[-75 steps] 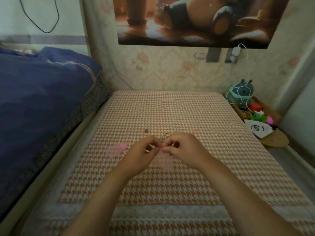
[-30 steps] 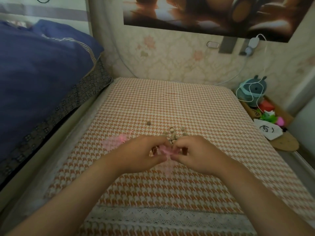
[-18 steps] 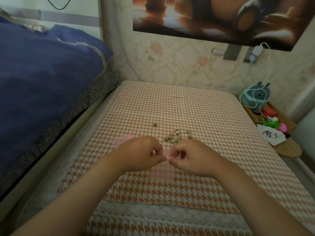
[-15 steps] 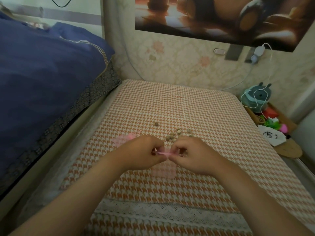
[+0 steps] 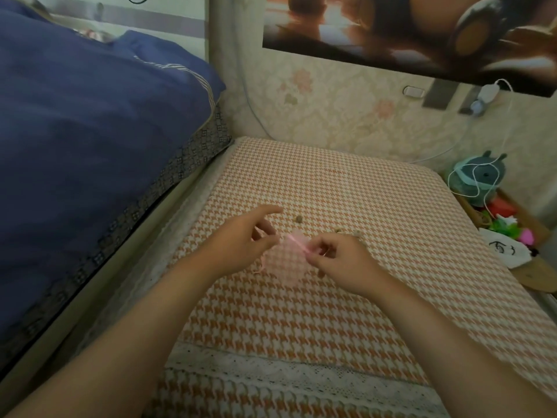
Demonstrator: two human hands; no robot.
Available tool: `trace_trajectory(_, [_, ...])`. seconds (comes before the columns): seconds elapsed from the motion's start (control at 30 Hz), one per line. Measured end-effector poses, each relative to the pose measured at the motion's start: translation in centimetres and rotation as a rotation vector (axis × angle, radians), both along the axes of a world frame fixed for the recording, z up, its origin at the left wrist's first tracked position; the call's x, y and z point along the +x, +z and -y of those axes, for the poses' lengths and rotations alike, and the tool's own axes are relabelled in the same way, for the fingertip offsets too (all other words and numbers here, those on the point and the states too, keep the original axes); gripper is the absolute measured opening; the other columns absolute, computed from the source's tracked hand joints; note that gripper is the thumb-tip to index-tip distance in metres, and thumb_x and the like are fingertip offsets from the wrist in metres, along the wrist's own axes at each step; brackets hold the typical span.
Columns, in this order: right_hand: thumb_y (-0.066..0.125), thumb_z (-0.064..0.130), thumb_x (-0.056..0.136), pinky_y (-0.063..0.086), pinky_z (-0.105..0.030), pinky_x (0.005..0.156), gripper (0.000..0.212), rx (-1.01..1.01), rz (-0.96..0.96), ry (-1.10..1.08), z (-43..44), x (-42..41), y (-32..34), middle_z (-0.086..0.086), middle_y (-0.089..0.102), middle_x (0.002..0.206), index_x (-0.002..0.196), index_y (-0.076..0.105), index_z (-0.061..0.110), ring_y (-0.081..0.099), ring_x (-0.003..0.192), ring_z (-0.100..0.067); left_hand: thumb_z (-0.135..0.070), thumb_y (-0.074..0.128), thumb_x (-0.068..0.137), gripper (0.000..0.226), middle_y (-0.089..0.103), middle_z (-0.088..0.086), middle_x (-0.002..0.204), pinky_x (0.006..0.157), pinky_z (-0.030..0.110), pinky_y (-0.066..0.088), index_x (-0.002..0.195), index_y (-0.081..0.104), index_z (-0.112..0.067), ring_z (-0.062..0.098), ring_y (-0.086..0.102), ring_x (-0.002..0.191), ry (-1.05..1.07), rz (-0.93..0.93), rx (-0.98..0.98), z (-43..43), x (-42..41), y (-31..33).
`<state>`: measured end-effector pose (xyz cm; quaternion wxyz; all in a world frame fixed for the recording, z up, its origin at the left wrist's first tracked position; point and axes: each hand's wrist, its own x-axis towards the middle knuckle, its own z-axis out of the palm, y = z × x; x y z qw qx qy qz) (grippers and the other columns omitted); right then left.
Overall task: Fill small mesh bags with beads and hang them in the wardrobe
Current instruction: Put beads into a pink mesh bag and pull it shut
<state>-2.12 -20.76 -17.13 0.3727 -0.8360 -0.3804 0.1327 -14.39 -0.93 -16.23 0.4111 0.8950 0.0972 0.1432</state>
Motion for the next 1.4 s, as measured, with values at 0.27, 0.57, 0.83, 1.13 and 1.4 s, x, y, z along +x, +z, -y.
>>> trace_trajectory(0.27, [0.066,0.018,0.097,0.058,-0.032,0.059,0.008,0.213,-0.081,-0.244,-3.9,1.3,-2.1,0.0,0.07,0.089,0.101,0.068,0.023,0.069,0.062,-0.014,-0.035,0.059,0.091,0.031,0.053,-0.006,0.123,0.09,0.035,0.05,0.121,0.055,-0.029,0.016,0.05,0.111,0.151,-0.291,0.427,-1.2,0.4,-3.5])
trace_trajectory(0.57, [0.066,0.017,0.096,0.051,-0.025,0.049,0.026,0.196,-0.215,-0.342,-7.1,1.9,-4.1,-0.003,0.07,0.099,0.118,0.056,0.022,0.069,0.061,-0.016,-0.012,0.057,0.092,0.02,0.067,0.002,0.102,0.068,0.028,0.047,0.104,0.069,-0.023,0.019,0.06,0.086,0.34,-0.223,0.32,-3.3,1.0,-5.3])
trace_trajectory(0.83, [0.066,0.031,0.096,0.058,-0.042,0.086,0.043,-0.026,-0.071,-0.256,-6.6,1.4,-4.5,-0.004,0.069,0.113,0.136,0.059,0.017,0.068,0.094,-0.023,-0.025,0.045,0.09,0.02,0.062,-0.007,0.073,0.065,0.032,0.052,0.078,0.06,-0.024,0.018,0.059,0.07,0.48,-0.135,0.363,-4.0,-1.3,-2.0])
trace_trajectory(1.13, [0.059,0.041,0.097,0.048,-0.045,0.103,0.065,-0.349,0.199,-0.129,-4.3,0.0,-1.7,-0.006,0.042,0.151,0.153,0.033,0.023,0.052,0.129,-0.03,-0.016,0.058,0.09,0.014,0.073,0.007,0.076,0.069,0.041,0.055,0.082,0.07,-0.015,0.029,0.069,0.074,0.276,-0.105,-0.276,-0.5,-0.1,-1.2])
trace_trajectory(1.4, [0.059,0.014,0.097,0.044,-0.019,0.046,0.019,0.224,-0.224,-0.095,-0.7,-1.0,1.9,-0.001,0.072,0.098,0.111,0.067,0.024,0.064,0.061,-0.015,-0.006,0.055,0.094,0.018,0.074,0.012,0.08,0.057,0.026,0.049,0.09,0.072,-0.01,0.015,0.066,0.062,0.14,-0.114,-0.382,3.4,1.6,0.4])
